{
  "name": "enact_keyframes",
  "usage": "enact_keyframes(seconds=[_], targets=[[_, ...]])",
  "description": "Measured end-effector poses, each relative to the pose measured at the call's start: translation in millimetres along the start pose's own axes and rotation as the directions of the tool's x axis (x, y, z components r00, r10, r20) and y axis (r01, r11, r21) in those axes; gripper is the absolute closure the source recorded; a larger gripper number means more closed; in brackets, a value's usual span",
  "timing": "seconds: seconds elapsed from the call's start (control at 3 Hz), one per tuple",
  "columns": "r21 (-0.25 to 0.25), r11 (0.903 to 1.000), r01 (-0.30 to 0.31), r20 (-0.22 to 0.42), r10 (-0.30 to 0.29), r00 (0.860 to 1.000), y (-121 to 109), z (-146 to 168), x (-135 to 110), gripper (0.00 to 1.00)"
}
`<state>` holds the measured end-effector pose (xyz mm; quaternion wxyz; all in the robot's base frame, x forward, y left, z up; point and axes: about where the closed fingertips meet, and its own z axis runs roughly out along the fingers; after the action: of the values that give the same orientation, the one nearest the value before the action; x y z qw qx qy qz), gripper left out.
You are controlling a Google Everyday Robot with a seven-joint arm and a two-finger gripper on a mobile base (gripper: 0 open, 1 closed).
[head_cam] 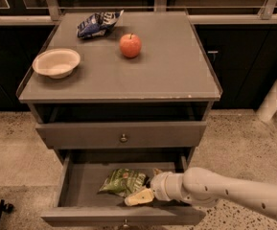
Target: Pick green jalapeno chip bag from middle drawer and place on counter
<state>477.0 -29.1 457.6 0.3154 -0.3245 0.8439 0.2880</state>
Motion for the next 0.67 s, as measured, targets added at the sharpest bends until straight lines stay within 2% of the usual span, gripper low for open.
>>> enact_keyframes(seconds=[0.33,0.67], targets=[[-0.039,0.9992,0.0,0.047,0.002,0.999,-5,21,-7,0.0],[-0.045,0.9989,-0.016,0.085,0.02,0.996,-11,39,-11,0.0]])
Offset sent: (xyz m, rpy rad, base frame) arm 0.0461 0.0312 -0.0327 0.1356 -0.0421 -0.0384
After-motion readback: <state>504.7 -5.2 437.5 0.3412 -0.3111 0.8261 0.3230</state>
